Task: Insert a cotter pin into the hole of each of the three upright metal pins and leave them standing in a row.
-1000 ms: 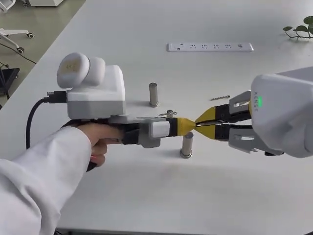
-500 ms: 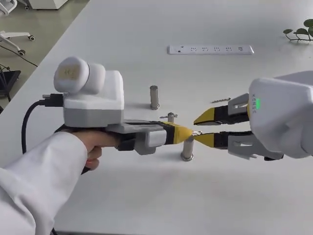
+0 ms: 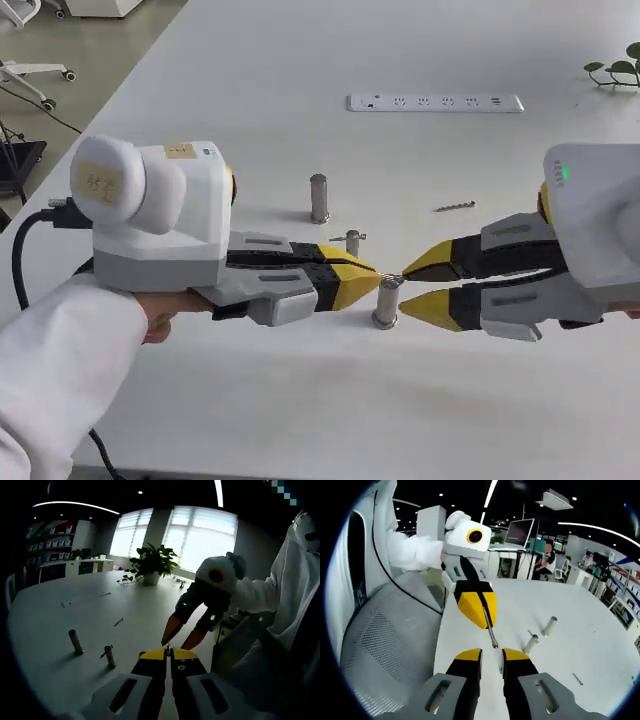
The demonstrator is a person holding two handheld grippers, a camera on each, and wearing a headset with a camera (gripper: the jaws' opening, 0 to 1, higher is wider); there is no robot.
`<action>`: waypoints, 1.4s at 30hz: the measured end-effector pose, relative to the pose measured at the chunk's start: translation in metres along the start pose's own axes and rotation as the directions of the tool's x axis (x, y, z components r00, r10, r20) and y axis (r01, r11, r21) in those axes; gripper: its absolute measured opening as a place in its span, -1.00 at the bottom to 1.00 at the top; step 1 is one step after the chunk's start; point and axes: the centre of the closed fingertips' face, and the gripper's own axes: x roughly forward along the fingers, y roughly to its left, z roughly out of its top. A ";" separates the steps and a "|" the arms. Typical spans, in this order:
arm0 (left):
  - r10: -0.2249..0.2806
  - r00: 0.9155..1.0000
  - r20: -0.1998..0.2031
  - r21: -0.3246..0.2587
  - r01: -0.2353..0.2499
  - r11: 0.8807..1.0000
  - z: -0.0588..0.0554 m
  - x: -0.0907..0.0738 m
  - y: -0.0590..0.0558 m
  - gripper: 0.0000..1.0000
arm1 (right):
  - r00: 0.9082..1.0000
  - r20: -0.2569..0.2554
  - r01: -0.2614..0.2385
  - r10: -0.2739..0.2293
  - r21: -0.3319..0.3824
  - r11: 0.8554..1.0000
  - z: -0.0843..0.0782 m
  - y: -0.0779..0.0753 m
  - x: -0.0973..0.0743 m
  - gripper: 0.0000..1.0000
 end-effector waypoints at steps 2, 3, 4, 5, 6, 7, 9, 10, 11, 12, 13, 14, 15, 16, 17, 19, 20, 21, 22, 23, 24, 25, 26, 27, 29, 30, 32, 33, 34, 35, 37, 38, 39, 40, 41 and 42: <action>-0.024 1.000 -0.007 0.086 0.025 0.996 -0.001 0.002 -0.004 -1.00 | 1.000 -0.002 -0.003 0.003 0.002 1.000 -0.001 0.000 0.001 -0.80; -0.034 0.999 -0.006 0.092 0.034 0.995 -0.001 0.003 -0.007 -1.00 | 1.000 -0.005 -0.009 0.009 0.003 1.000 -0.002 0.002 0.001 -0.80; -0.043 0.999 -0.006 0.098 0.044 0.994 -0.001 0.004 -0.009 -1.00 | 1.000 -0.009 -0.014 0.014 0.004 1.000 -0.003 0.004 0.002 -0.81; -0.052 0.999 -0.004 0.118 0.052 0.992 0.000 0.005 -0.011 -1.00 | 1.000 -0.011 -0.015 0.015 0.007 1.000 -0.003 0.005 0.003 -0.83; -0.058 0.998 -0.005 0.132 0.058 0.990 0.000 0.005 -0.013 -1.00 | 1.000 -0.012 -0.018 0.018 0.010 1.000 -0.003 0.006 0.003 -0.85; -0.063 0.998 -0.014 0.140 0.064 0.988 -0.002 0.006 -0.015 -1.00 | 1.000 -0.013 -0.027 0.027 0.013 1.000 -0.004 0.008 0.003 -0.90; -0.066 0.997 -0.028 0.165 0.069 0.984 -0.004 0.008 -0.015 -1.00 | 0.999 -0.014 -0.039 0.040 0.017 0.999 -0.005 0.012 0.003 -0.97; -0.069 0.997 -0.028 0.161 0.073 0.984 -0.004 0.008 -0.015 -1.00 | 0.999 -0.018 -0.049 0.049 0.018 0.999 -0.006 0.015 0.003 -1.00; -0.072 0.997 -0.030 0.163 0.076 0.984 -0.004 0.008 -0.016 -0.99 | 0.998 -0.017 -0.055 0.055 0.021 0.998 -0.006 0.017 0.003 -1.00; -0.075 0.997 -0.031 0.165 0.079 0.983 -0.004 0.009 -0.016 -0.99 | 0.998 -0.019 -0.056 0.057 0.023 0.998 -0.007 0.018 0.002 -1.00; -0.077 0.996 -0.036 0.168 0.082 0.982 -0.005 0.009 -0.016 -0.99 | 0.998 -0.023 -0.058 0.058 0.025 0.998 -0.008 0.018 0.002 -1.00; -0.083 0.996 -0.045 0.175 0.090 0.981 -0.006 0.010 -0.017 -0.99 | 0.997 -0.031 -0.065 0.066 0.023 0.998 -0.009 0.020 0.002 -1.00; -0.086 0.995 -0.056 0.189 0.096 0.977 -0.009 0.011 -0.018 -0.99 | 0.997 -0.035 -0.066 0.066 0.018 0.998 -0.010 0.021 0.002 -1.00; -0.090 0.994 -0.067 0.194 0.101 0.976 -0.011 0.011 -0.018 -0.99 | 0.997 -0.038 -0.068 0.068 0.013 0.998 -0.011 0.021 0.002 -1.00; -0.093 0.993 -0.079 0.201 0.108 0.974 -0.013 0.011 -0.019 -0.99 | 0.996 -0.041 -0.075 0.076 0.011 0.997 -0.012 0.023 0.002 -1.00; -0.102 0.990 -0.099 0.218 0.122 0.968 -0.016 0.011 -0.020 -0.99 | 0.995 -0.044 -0.089 0.089 0.007 0.996 -0.014 0.025 0.001 -1.00; -0.107 0.988 -0.110 0.227 0.130 0.965 -0.018 0.011 -0.021 -0.99 | 0.995 -0.045 -0.094 0.094 0.004 0.996 -0.015 0.025 0.000 -1.00; -0.109 0.987 -0.119 0.239 0.135 0.962 -0.019 0.011 -0.022 -0.99 | 0.994 -0.048 -0.098 0.098 -0.003 0.995 -0.015 0.026 0.000 -1.00; -0.110 0.984 -0.137 0.249 0.142 0.958 -0.022 0.011 -0.022 -0.99 | 0.993 -0.050 -0.103 0.103 -0.007 0.995 -0.016 0.026 0.000 -1.00; -0.110 0.984 -0.142 0.249 0.143 0.958 -0.024 0.012 -0.023 -0.99 | 0.992 -0.055 -0.110 0.110 -0.014 0.994 -0.017 0.027 -0.001 -1.00; -0.111 0.982 -0.152 0.266 0.149 0.952 -0.026 0.013 -0.023 -0.99 | 0.992 -0.061 -0.115 0.114 -0.026 0.993 -0.018 0.028 -0.001 -1.00; -0.114 0.980 -0.162 0.271 0.155 0.950 -0.029 0.014 -0.024 -0.99 | 0.990 -0.071 -0.127 0.125 -0.036 0.991 -0.019 0.030 -0.001 -1.00; -0.113 0.977 -0.179 0.282 0.161 0.946 -0.032 0.015 -0.024 -0.99 | 0.989 -0.074 -0.134 0.131 -0.038 0.990 -0.021 0.030 -0.001 -1.00; -0.111 0.974 -0.199 0.292 0.167 0.942 -0.035 0.016 -0.024 -0.99 | 0.988 -0.080 -0.139 0.135 -0.045 0.989 -0.021 0.031 -0.002 -1.00; -0.106 0.972 -0.208 0.303 0.167 0.938 -0.037 0.018 -0.025 -0.99 | 0.987 -0.089 -0.140 0.135 -0.055 0.989 -0.022 0.033 -0.002 -1.00; -0.107 0.972 -0.208 0.302 0.168 0.938 -0.037 0.018 -0.025 -0.99 | 0.986 -0.092 -0.141 0.135 -0.058 0.988 -0.022 0.035 -0.002 -1.00; -0.103 0.975 -0.196 0.281 0.156 0.947 -0.036 0.019 -0.023 -0.99 | 0.988 -0.095 -0.127 0.121 -0.068 0.990 -0.022 0.033 -0.003 -1.00; -0.097 0.978 -0.182 0.284 0.147 0.947 -0.034 0.019 -0.022 -0.98 | 0.989 -0.093 -0.124 0.118 -0.064 0.990 -0.021 0.033 -0.003 -1.00; -0.095 0.979 -0.178 0.283 0.143 0.948 -0.034 0.019 -0.021 -0.97 | 0.990 -0.089 -0.118 0.113 -0.059 0.991 -0.021 0.032 -0.004 -1.00; -0.092 0.983 -0.162 0.273 0.134 0.953 -0.031 0.019 -0.020 -0.96 | 0.991 -0.088 -0.107 0.101 -0.059 0.993 -0.021 0.030 -0.005 -1.00; -0.083 0.988 -0.127 0.249 0.113 0.962 -0.026 0.021 -0.018 -0.80 | 0.993 -0.089 -0.087 0.082 -0.056 0.995 -0.021 0.025 -0.006 -1.00; -0.075 0.991 -0.115 0.234 0.101 0.967 -0.024 0.022 -0.016 -0.70 | 0.994 -0.090 -0.073 0.069 -0.049 0.996 -0.022 0.020 -0.008 -1.00; -0.061 0.992 -0.110 0.228 0.085 0.970 -0.024 0.022 -0.012 -0.62 | 0.994 -0.092 -0.057 0.053 -0.041 0.998 -0.023 0.016 -0.009 -1.00; -0.049 0.993 -0.107 0.231 0.073 0.970 -0.024 0.023 -0.009 -0.55 | 0.995 -0.097 -0.038 0.034 -0.033 0.999 -0.025 0.010 -0.010 -1.00; -0.027 0.994 -0.105 0.238 0.052 0.970 -0.025 0.023 -0.005 -0.51 | 0.994 -0.105 -0.024 0.021 -0.027 0.999 -0.028 0.006 -0.011 -1.00; 0.000 0.995 -0.101 0.229 0.024 0.973 -0.025 0.024 0.002 -0.48 | 0.993 -0.119 -0.008 0.005 -0.021 1.000 -0.031 0.000 -0.013 -1.00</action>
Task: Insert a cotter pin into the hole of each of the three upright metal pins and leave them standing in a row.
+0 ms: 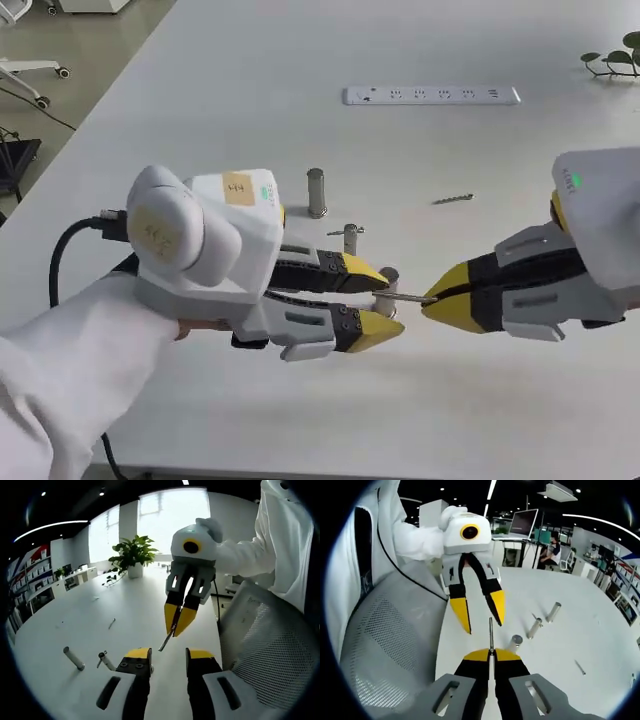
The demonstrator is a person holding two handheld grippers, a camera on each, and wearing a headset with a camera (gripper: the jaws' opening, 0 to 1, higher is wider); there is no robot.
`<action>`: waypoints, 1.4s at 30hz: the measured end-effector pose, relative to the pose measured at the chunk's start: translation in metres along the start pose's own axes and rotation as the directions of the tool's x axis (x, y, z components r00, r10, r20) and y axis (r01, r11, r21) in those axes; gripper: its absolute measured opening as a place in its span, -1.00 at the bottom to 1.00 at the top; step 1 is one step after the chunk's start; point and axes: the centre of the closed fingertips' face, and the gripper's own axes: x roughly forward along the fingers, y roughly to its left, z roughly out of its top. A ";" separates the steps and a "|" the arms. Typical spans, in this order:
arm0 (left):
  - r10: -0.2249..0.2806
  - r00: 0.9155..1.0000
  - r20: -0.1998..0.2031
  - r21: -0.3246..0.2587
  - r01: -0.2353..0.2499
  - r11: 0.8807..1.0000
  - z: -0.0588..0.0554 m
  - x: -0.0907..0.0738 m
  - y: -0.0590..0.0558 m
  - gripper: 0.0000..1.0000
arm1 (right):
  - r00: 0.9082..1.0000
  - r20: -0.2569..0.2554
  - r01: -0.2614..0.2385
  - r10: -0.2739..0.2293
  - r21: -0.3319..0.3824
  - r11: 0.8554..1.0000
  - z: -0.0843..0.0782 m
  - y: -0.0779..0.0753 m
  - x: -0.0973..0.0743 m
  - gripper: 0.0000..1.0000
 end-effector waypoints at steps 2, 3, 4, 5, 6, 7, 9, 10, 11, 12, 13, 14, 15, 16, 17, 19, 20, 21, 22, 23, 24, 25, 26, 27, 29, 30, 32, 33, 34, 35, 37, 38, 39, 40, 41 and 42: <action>0.052 0.999 0.011 -0.026 -0.052 0.998 -0.002 0.002 0.011 -0.36 | 0.999 -0.024 0.028 -0.028 0.006 1.000 -0.009 -0.014 -0.003 -1.00; 0.060 0.998 0.009 -0.035 -0.060 0.998 -0.003 0.002 0.014 -0.32 | 0.999 -0.029 0.030 -0.030 0.011 0.999 -0.011 -0.016 -0.003 -1.00; 0.082 0.996 0.019 -0.059 -0.081 0.995 -0.003 0.004 0.019 -0.28 | 0.999 -0.034 0.037 -0.036 0.018 0.999 -0.014 -0.019 -0.004 -1.00; 0.088 0.996 0.020 -0.065 -0.086 0.994 -0.004 0.006 0.021 -0.26 | 0.998 -0.039 0.040 -0.039 0.025 0.999 -0.016 -0.020 -0.004 -1.00; 0.091 0.996 0.020 -0.074 -0.090 0.993 -0.006 0.007 0.023 -0.26 | 0.998 -0.046 0.044 -0.042 0.032 0.999 -0.018 -0.022 -0.004 -1.00; 0.096 0.995 0.021 -0.085 -0.094 0.992 -0.008 0.010 0.025 -0.26 | 0.997 -0.058 0.044 -0.042 0.039 0.998 -0.022 -0.024 -0.004 -1.00; 0.095 0.995 0.012 -0.102 -0.093 0.990 -0.013 0.017 0.027 -0.26 | 0.996 -0.083 0.046 -0.042 0.045 0.998 -0.028 -0.026 -0.002 -1.00; 0.094 0.996 0.008 -0.106 -0.093 0.990 -0.015 0.019 0.028 -0.27 | 0.995 -0.092 0.044 -0.039 0.047 0.998 -0.031 -0.027 -0.002 -1.00; 0.094 0.996 0.005 -0.114 -0.093 0.989 -0.016 0.022 0.028 -0.27 | 0.994 -0.101 0.046 -0.040 0.051 0.998 -0.034 -0.029 -0.001 -1.00; 0.094 0.996 0.000 -0.126 -0.093 0.988 -0.019 0.026 0.029 -0.28 | 0.994 -0.106 0.045 -0.039 0.054 0.998 -0.035 -0.030 0.000 -1.00; 0.095 0.995 -0.007 -0.129 -0.095 0.987 -0.021 0.028 0.030 -0.28 | 0.993 -0.111 0.043 -0.036 0.056 0.997 -0.037 -0.031 0.000 -1.00; 0.100 0.995 -0.014 -0.130 -0.101 0.986 -0.024 0.030 0.031 -0.28 | 0.993 -0.113 0.044 -0.037 0.058 0.997 -0.038 -0.032 0.001 -1.00; 0.109 0.994 -0.032 -0.126 -0.112 0.986 -0.028 0.033 0.033 -0.28 | 0.993 -0.116 0.044 -0.036 0.062 0.997 -0.039 -0.033 0.002 -1.00; 0.110 0.993 -0.037 -0.126 -0.114 0.985 -0.030 0.035 0.034 -0.29 | 0.992 -0.120 0.042 -0.034 0.062 0.997 -0.040 -0.034 0.002 -1.00; 0.109 0.993 -0.043 -0.137 -0.114 0.984 -0.033 0.037 0.035 -0.31 | 0.992 -0.123 0.041 -0.033 0.061 0.997 -0.040 -0.035 0.003 -1.00; 0.107 0.993 -0.041 -0.155 -0.112 0.982 -0.036 0.040 0.037 -0.36 | 0.991 -0.135 0.034 -0.026 0.057 0.998 -0.042 -0.035 0.005 -1.00; 0.106 0.993 -0.042 -0.160 -0.111 0.981 -0.037 0.041 0.037 -0.37 | 0.990 -0.136 0.032 -0.024 0.055 0.998 -0.042 -0.035 0.005 -1.00; 0.106 0.993 -0.043 -0.160 -0.112 0.981 -0.038 0.042 0.038 -0.38 | 0.991 -0.135 0.030 -0.022 0.055 0.998 -0.042 -0.035 0.006 -1.00; 0.105 0.993 -0.052 -0.159 -0.112 0.981 -0.040 0.043 0.038 -0.39 | 0.991 -0.135 0.024 -0.016 0.055 0.998 -0.041 -0.035 0.006 -1.00; 0.103 0.993 -0.062 -0.157 -0.111 0.981 -0.043 0.044 0.037 -0.39 | 0.991 -0.137 0.021 -0.014 0.052 0.998 -0.041 -0.035 0.007 -1.00; 0.102 0.993 -0.067 -0.157 -0.111 0.981 -0.045 0.044 0.038 -0.41 | 0.990 -0.139 0.018 -0.011 0.047 0.999 -0.041 -0.034 0.008 -1.00; 0.103 0.992 -0.070 -0.159 -0.114 0.981 -0.047 0.044 0.038 -0.43 | 0.990 -0.140 0.015 -0.009 0.046 0.999 -0.041 -0.035 0.008 -1.00; 0.107 0.992 -0.074 -0.160 -0.117 0.980 -0.049 0.045 0.039 -0.45 | 0.990 -0.140 0.013 -0.007 0.044 0.999 -0.041 -0.034 0.009 -1.00; 0.108 0.991 -0.075 -0.162 -0.119 0.980 -0.050 0.045 0.040 -0.47 | 0.990 -0.142 0.010 -0.004 0.042 0.999 -0.041 -0.034 0.009 -1.00; 0.112 0.991 -0.077 -0.166 -0.123 0.978 -0.051 0.046 0.041 -0.48 | 0.989 -0.145 0.004 0.001 0.038 0.999 -0.041 -0.034 0.010 -1.00; 0.113 0.991 -0.077 -0.167 -0.124 0.978 -0.051 0.046 0.041 -0.50 | 0.989 -0.145 0.003 0.002 0.037 0.999 -0.041 -0.034 0.010 -1.00; 0.116 0.990 -0.076 -0.171 -0.128 0.977 -0.052 0.047 0.042 -0.54 | 0.989 -0.145 0.001 0.005 0.035 0.999 -0.041 -0.034 0.010 -1.00; 0.117 0.990 -0.077 -0.172 -0.129 0.977 -0.052 0.048 0.042 -0.56 | 0.989 -0.145 0.001 0.004 0.035 0.999 -0.041 -0.034 0.010 -1.00; 0.120 0.990 -0.077 -0.170 -0.131 0.977 -0.052 0.048 0.043 -0.58 | 0.990 -0.144 0.001 0.004 0.034 0.999 -0.040 -0.035 0.010 -1.00; 0.119 0.990 -0.077 -0.171 -0.130 0.977 -0.052 0.049 0.043 -0.59 | 0.990 -0.143 0.000 0.005 0.035 0.999 -0.040 -0.035 0.010 -1.00; 0.122 0.989 -0.082 -0.171 -0.135 0.976 -0.053 0.050 0.043 -0.59 | 0.989 -0.146 -0.002 0.007 0.034 0.999 -0.040 -0.035 0.011 -1.00; 0.124 0.989 -0.086 -0.168 -0.137 0.976 -0.053 0.050 0.043 -0.59 | 0.989 -0.148 -0.003 0.008 0.033 0.999 -0.041 -0.035 0.011 -1.00; 0.125 0.988 -0.086 -0.166 -0.138 0.977 -0.053 0.050 0.044 -0.60 | 0.989 -0.149 -0.003 0.007 0.031 1.000 -0.041 -0.035 0.011 -1.00; 0.126 0.988 -0.085 -0.166 -0.139 0.976 -0.053 0.050 0.044 -0.61 | 0.989 -0.148 -0.004 0.008 0.031 1.000 -0.040 -0.035 0.011 -1.00; 0.127 0.988 -0.083 -0.167 -0.139 0.976 -0.053 0.050 0.044 -0.63 | 0.989 -0.146 -0.005 0.010 0.032 0.999 -0.039 -0.035 0.012 -1.00; 0.127 0.988 -0.083 -0.167 -0.140 0.976 -0.053 0.050 0.044 -0.67 | 0.989 -0.145 -0.007 0.011 0.031 1.000 -0.039 -0.034 0.012 -1.00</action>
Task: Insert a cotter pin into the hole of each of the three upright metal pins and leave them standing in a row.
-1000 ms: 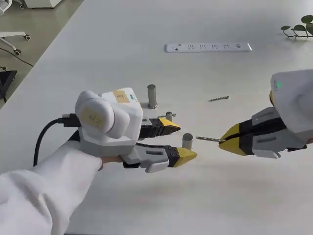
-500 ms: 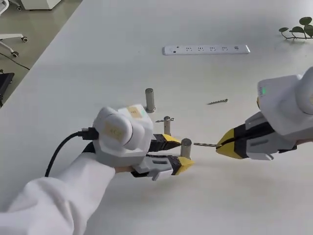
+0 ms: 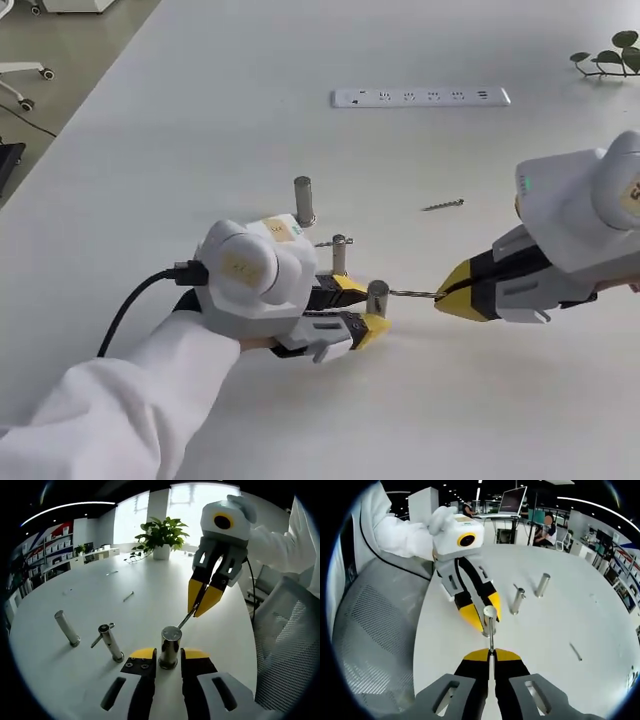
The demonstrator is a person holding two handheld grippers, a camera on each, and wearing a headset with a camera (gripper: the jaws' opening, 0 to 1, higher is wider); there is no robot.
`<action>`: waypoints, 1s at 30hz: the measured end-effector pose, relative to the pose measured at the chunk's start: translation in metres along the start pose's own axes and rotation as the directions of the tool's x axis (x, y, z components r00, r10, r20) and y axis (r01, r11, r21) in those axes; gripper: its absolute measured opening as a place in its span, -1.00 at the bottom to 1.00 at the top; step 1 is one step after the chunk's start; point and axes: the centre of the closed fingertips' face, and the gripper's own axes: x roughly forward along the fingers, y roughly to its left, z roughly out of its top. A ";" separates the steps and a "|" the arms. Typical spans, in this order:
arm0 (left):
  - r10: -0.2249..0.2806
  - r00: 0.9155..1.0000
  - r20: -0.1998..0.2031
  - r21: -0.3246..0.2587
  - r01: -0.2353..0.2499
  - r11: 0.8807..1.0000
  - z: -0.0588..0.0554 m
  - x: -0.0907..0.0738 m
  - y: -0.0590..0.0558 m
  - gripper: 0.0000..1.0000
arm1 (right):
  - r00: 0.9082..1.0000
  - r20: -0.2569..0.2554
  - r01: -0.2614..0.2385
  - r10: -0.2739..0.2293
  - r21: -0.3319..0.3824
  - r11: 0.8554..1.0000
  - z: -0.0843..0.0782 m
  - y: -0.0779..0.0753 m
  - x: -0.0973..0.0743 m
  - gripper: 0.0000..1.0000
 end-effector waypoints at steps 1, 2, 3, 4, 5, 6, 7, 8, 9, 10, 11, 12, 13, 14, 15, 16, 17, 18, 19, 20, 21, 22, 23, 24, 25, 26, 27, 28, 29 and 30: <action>0.001 1.000 0.001 0.001 -0.001 1.000 0.000 0.000 0.000 -0.71 | 1.000 0.000 -0.001 0.001 -0.002 1.000 0.001 0.000 0.000 -1.00; -0.004 1.000 0.001 0.002 0.004 1.000 0.001 0.000 0.000 -0.74 | 1.000 0.000 -0.001 0.001 -0.003 1.000 0.001 0.000 0.001 -1.00; -0.006 1.000 0.003 -0.005 0.006 1.000 0.001 0.000 -0.001 -0.75 | 1.000 0.000 -0.001 0.001 -0.004 1.000 0.002 0.000 0.001 -1.00; -0.008 1.000 0.004 -0.008 0.008 1.000 0.001 0.000 -0.001 -0.76 | 1.000 0.000 -0.002 0.002 -0.005 1.000 0.002 0.000 0.001 -1.00; -0.005 1.000 0.004 -0.008 0.005 1.000 0.001 0.000 -0.001 -0.76 | 1.000 0.000 -0.003 0.003 -0.007 1.000 0.002 0.000 0.002 -1.00; -0.007 1.000 0.005 -0.008 0.007 1.000 0.001 0.000 -0.001 -0.76 | 1.000 -0.001 -0.004 0.004 -0.010 1.000 0.003 0.000 0.002 -1.00; -0.008 1.000 0.005 -0.009 0.008 1.000 0.001 -0.001 -0.001 -0.76 | 1.000 -0.001 -0.004 0.004 -0.011 1.000 0.003 0.000 0.003 -1.00; -0.008 1.000 0.005 -0.011 0.008 1.000 0.001 -0.001 -0.002 -0.76 | 1.000 -0.001 -0.006 0.005 -0.011 1.000 0.004 0.000 0.004 -1.00; -0.009 1.000 0.005 -0.014 0.009 1.000 0.001 0.000 -0.002 -0.76 | 1.000 0.000 -0.006 0.006 -0.012 1.000 0.004 0.000 0.004 -1.00; -0.010 1.000 0.005 -0.014 0.010 1.000 0.001 0.000 -0.002 -0.76 | 1.000 0.000 -0.007 0.007 -0.014 1.000 0.006 0.000 0.005 -1.00; -0.010 1.000 0.005 -0.015 0.010 1.000 0.001 0.000 -0.002 -0.76 | 1.000 0.001 -0.007 0.007 -0.016 1.000 0.007 0.000 0.006 -1.00; -0.010 1.000 0.005 -0.018 0.010 1.000 0.001 0.000 -0.002 -0.76 | 1.000 0.000 -0.007 0.007 -0.019 1.000 0.007 0.000 0.007 -1.00; -0.009 1.000 0.004 -0.023 0.009 1.000 0.001 0.000 -0.002 -0.76 | 1.000 -0.010 -0.002 0.002 -0.030 1.000 0.006 -0.001 0.008 -1.00; -0.009 1.000 0.006 -0.034 0.009 0.999 0.001 0.000 -0.002 -0.76 | 1.000 -0.010 -0.001 0.001 -0.031 1.000 0.007 -0.001 0.008 -1.00; -0.009 1.000 0.007 -0.036 0.009 0.999 0.001 0.000 -0.001 -0.76 | 1.000 -0.014 0.000 0.000 -0.032 1.000 0.007 -0.001 0.008 -1.00; -0.009 1.000 0.008 -0.039 0.009 0.999 0.001 0.000 -0.001 -0.76 | 1.000 -0.015 0.001 -0.002 -0.033 0.999 0.006 -0.002 0.008 -1.00; -0.009 1.000 0.010 -0.043 0.010 0.999 0.001 0.000 -0.001 -0.76 | 1.000 -0.014 0.003 -0.003 -0.034 0.999 0.006 -0.003 0.009 -1.00; -0.009 1.000 0.011 -0.044 0.010 0.999 0.001 0.000 -0.001 -0.76 | 1.000 -0.014 0.004 -0.004 -0.034 0.999 0.006 -0.003 0.009 -1.00; -0.009 1.000 0.011 -0.049 0.010 0.999 0.001 0.000 -0.001 -0.76 | 1.000 -0.015 0.005 -0.006 -0.033 0.999 0.006 -0.004 0.010 -1.00; -0.009 1.000 0.012 -0.049 0.010 0.999 0.001 0.000 -0.001 -0.76 | 1.000 -0.014 0.004 -0.005 -0.036 0.999 0.006 -0.005 0.012 -1.00; -0.010 1.000 0.013 -0.052 0.011 0.999 0.001 0.000 -0.001 -0.76 | 1.000 -0.011 0.002 -0.002 -0.042 0.999 0.007 -0.005 0.014 -1.00; -0.010 1.000 0.013 -0.057 0.011 0.998 0.001 0.000 -0.001 -0.76 | 1.000 -0.015 0.000 -0.001 -0.039 0.999 0.007 -0.005 0.015 -1.00; -0.011 1.000 0.014 -0.068 0.012 0.998 0.001 0.001 -0.001 -0.76 | 1.000 -0.016 -0.001 0.000 -0.037 0.999 0.006 -0.006 0.018 -1.00; -0.011 1.000 0.014 -0.079 0.012 0.997 0.001 0.001 -0.001 -0.76 | 1.000 -0.016 -0.002 0.001 -0.029 1.000 0.006 -0.007 0.020 -1.00; -0.012 1.000 0.016 -0.079 0.013 0.997 0.001 0.001 -0.001 -0.76 | 1.000 -0.011 -0.003 0.003 -0.029 1.000 0.006 -0.011 0.024 -1.00; -0.013 1.000 0.016 -0.079 0.014 0.997 0.001 0.001 -0.001 -0.75 | 1.000 -0.009 -0.005 0.004 -0.033 0.999 0.006 -0.012 0.025 -1.00; -0.013 1.000 0.016 -0.080 0.014 0.997 0.001 0.001 -0.001 -0.75 | 1.000 -0.007 -0.006 0.006 -0.036 0.999 0.007 -0.013 0.027 -1.00; -0.013 1.000 0.016 -0.079 0.014 0.997 0.001 0.002 -0.001 -0.75 | 1.000 -0.006 -0.008 0.008 -0.039 0.999 0.010 -0.012 0.028 -1.00; -0.014 1.000 0.016 -0.079 0.015 0.997 0.002 0.002 -0.001 -0.75 | 1.000 -0.004 -0.011 0.010 -0.048 0.999 0.012 -0.011 0.030 -1.00; -0.014 1.000 0.017 -0.081 0.015 0.997 0.002 0.002 -0.001 -0.75 | 1.000 -0.006 -0.012 0.011 -0.058 0.998 0.014 -0.010 0.031 -1.00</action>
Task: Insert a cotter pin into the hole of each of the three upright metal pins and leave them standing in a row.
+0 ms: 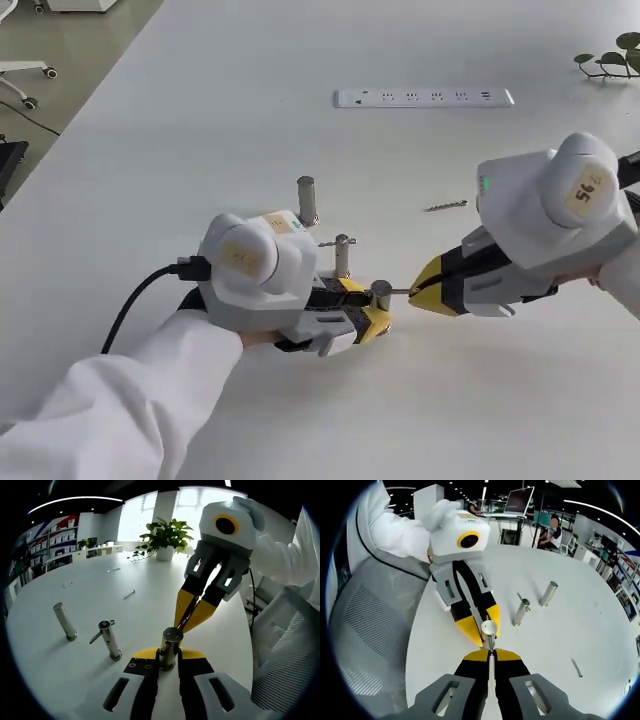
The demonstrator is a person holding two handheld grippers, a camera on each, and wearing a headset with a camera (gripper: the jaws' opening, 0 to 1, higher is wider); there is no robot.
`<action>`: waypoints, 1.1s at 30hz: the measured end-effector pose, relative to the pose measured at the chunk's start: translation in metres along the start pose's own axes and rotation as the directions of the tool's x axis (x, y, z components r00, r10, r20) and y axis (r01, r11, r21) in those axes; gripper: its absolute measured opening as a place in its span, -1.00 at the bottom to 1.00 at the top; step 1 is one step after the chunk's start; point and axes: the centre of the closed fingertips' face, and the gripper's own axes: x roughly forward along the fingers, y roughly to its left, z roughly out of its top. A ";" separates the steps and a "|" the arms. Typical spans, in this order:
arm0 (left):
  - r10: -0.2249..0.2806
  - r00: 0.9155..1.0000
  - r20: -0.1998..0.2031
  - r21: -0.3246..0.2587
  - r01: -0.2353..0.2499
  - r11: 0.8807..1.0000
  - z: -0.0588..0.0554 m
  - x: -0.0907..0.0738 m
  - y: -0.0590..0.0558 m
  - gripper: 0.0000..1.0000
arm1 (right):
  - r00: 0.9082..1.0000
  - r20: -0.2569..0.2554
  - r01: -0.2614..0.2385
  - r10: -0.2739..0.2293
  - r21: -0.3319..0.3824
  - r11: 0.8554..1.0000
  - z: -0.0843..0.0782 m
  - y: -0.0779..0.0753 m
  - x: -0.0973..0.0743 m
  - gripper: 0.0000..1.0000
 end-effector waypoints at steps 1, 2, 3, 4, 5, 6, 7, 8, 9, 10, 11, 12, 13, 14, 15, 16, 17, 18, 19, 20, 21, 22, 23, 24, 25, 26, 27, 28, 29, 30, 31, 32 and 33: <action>0.000 1.000 0.000 -0.002 0.000 1.000 0.000 0.000 0.000 -0.75 | 1.000 -0.004 0.000 0.000 -0.019 1.000 0.002 0.001 0.001 -1.00; 0.000 1.000 0.000 -0.006 0.000 1.000 0.000 0.000 0.000 -0.75 | 1.000 -0.006 -0.003 0.003 -0.031 1.000 0.004 0.001 0.002 -1.00; 0.000 1.000 0.000 -0.007 0.000 1.000 0.000 0.000 0.000 -0.75 | 1.000 -0.011 -0.005 0.004 -0.053 0.999 0.005 0.001 0.003 -1.00; -0.001 1.000 -0.001 -0.005 0.001 1.000 0.000 0.000 0.000 -0.75 | 1.000 -0.020 -0.013 0.010 -0.113 0.994 0.007 0.002 0.004 -1.00; -0.002 1.000 -0.001 -0.006 0.002 1.000 0.000 0.000 0.000 -0.75 | 1.000 -0.022 -0.012 0.009 -0.141 0.990 0.008 0.002 0.004 -1.00; -0.003 1.000 -0.001 -0.007 0.003 1.000 0.000 0.000 0.000 -0.75 | 0.999 -0.032 -0.010 0.004 -0.176 0.984 0.009 0.002 0.004 -1.00; -0.004 1.000 0.000 -0.007 0.004 1.000 0.000 0.000 0.000 -0.75 | 0.999 -0.040 -0.008 0.000 -0.187 0.982 0.009 0.003 0.005 -1.00; -0.005 1.000 0.000 -0.007 0.005 1.000 0.000 0.000 0.000 -0.75 | 0.999 -0.032 -0.012 0.006 -0.183 0.983 0.012 0.005 0.005 -1.00; -0.005 1.000 0.001 -0.012 0.005 1.000 0.000 0.000 0.000 -0.75 | 0.999 -0.046 -0.013 0.004 -0.207 0.978 0.010 0.002 0.005 -1.00; -0.005 1.000 0.000 -0.012 0.005 1.000 0.000 0.000 0.000 -0.75 | 0.999 -0.046 -0.021 0.011 -0.221 0.975 0.010 0.002 0.005 -1.00; -0.006 1.000 0.000 -0.012 0.006 1.000 0.000 0.000 0.000 -0.75 | 0.998 -0.056 -0.026 0.013 -0.239 0.971 0.009 0.001 0.005 -1.00; -0.006 1.000 0.000 -0.011 0.006 1.000 0.000 0.000 0.000 -0.75 | 0.998 -0.063 -0.026 0.009 -0.267 0.963 0.008 0.000 0.006 -1.00; -0.007 1.000 0.000 -0.012 0.007 1.000 0.000 0.000 0.000 -0.75 | 0.997 -0.073 -0.024 0.004 -0.279 0.960 0.008 0.000 0.006 -1.00; -0.009 1.000 -0.001 -0.012 0.009 1.000 0.000 0.000 0.000 -0.75 | 0.997 -0.078 -0.028 0.006 -0.286 0.958 0.009 0.002 0.007 -1.00; -0.009 1.000 0.000 -0.011 0.009 1.000 0.000 0.000 -0.001 -0.75 | 0.997 -0.080 -0.028 0.005 -0.291 0.956 0.009 0.002 0.006 -1.00; -0.010 1.000 0.000 -0.010 0.010 1.000 0.000 0.000 -0.001 -0.75 | 0.997 -0.081 -0.029 0.005 -0.293 0.956 0.010 0.002 0.007 -1.00; -0.010 1.000 0.000 -0.009 0.010 1.000 0.000 0.000 -0.001 -0.75 | 0.997 -0.079 -0.030 0.007 -0.293 0.956 0.011 0.002 0.006 -1.00; -0.009 1.000 0.001 -0.007 0.009 1.000 0.000 0.000 -0.001 -0.75 | 0.997 -0.081 -0.031 0.008 -0.293 0.955 0.011 0.003 0.006 -1.00; -0.006 1.000 0.001 -0.003 0.006 1.000 0.000 -0.001 -0.001 -0.75 | 0.997 -0.083 -0.035 0.011 -0.292 0.956 0.011 0.004 0.005 -1.00; -0.002 1.000 0.002 0.004 0.002 1.000 0.000 -0.001 -0.001 -0.74 | 0.996 -0.083 -0.036 0.013 -0.287 0.957 0.011 0.004 0.005 -1.00; 0.006 1.000 0.003 0.013 -0.006 1.000 0.000 -0.001 0.000 -0.71 | 0.997 -0.082 -0.039 0.016 -0.283 0.958 0.010 0.005 0.005 -1.00; 0.006 1.000 0.006 0.015 -0.006 1.000 0.000 -0.002 -0.001 -0.66 | 0.997 -0.077 -0.041 0.021 -0.274 0.961 0.011 0.005 0.004 -1.00; 0.004 1.000 0.007 0.012 -0.004 1.000 0.000 -0.003 -0.001 -0.61 | 0.997 -0.075 -0.040 0.021 -0.270 0.962 0.011 0.006 0.004 -1.00; 0.002 1.000 0.007 0.010 -0.002 1.000 0.000 -0.003 -0.001 -0.54 | 0.997 -0.073 -0.040 0.022 -0.262 0.964 0.011 0.006 0.004 -1.00; 0.003 1.000 0.005 0.012 -0.003 1.000 0.000 -0.004 -0.001 -0.50 | 0.997 -0.072 -0.037 0.019 -0.258 0.966 0.011 0.006 0.003 -0.99; 0.003 1.000 0.002 0.013 -0.003 1.000 -0.001 -0.004 -0.001 -0.46 | 0.997 -0.075 -0.020 0.001 -0.248 0.969 0.010 0.003 0.002 -0.95; 0.001 1.000 -0.006 0.013 -0.001 1.000 -0.002 -0.006 -0.001 -0.41 | 0.997 -0.077 -0.016 -0.003 -0.244 0.970 0.010 0.002 0.002 -0.93; 0.001 1.000 -0.009 0.012 0.000 1.000 -0.003 -0.007 -0.001 -0.38 | 0.997 -0.082 -0.013 -0.007 -0.236 0.972 0.008 0.002 0.001 -0.90; -0.005 1.000 -0.013 0.012 0.006 1.000 -0.004 -0.009 -0.002 -0.34 | 0.997 -0.078 -0.010 -0.008 -0.229 0.973 0.008 0.002 0.000 -0.87; -0.012 1.000 -0.014 0.010 0.012 1.000 -0.005 -0.010 -0.003 -0.29 | 0.997 -0.071 -0.007 -0.008 -0.220 0.976 0.009 0.002 0.000 -0.85; -0.024 1.000 -0.011 0.003 0.024 1.000 -0.005 -0.012 -0.005 -0.25 | 0.999 -0.053 -0.006 -0.005 -0.196 0.981 0.010 0.002 -0.001 -0.80; -0.032 0.999 -0.005 0.001 0.032 0.999 -0.005 -0.014 -0.007 -0.19 | 0.999 -0.043 0.000 -0.008 -0.184 0.983 0.010 0.001 -0.002 -0.78; -0.043 0.999 -0.002 -0.005 0.043 0.999 -0.004 -0.016 -0.010 -0.12 | 0.999 -0.041 0.005 -0.013 -0.179 0.984 0.009 0.000 -0.003 -0.75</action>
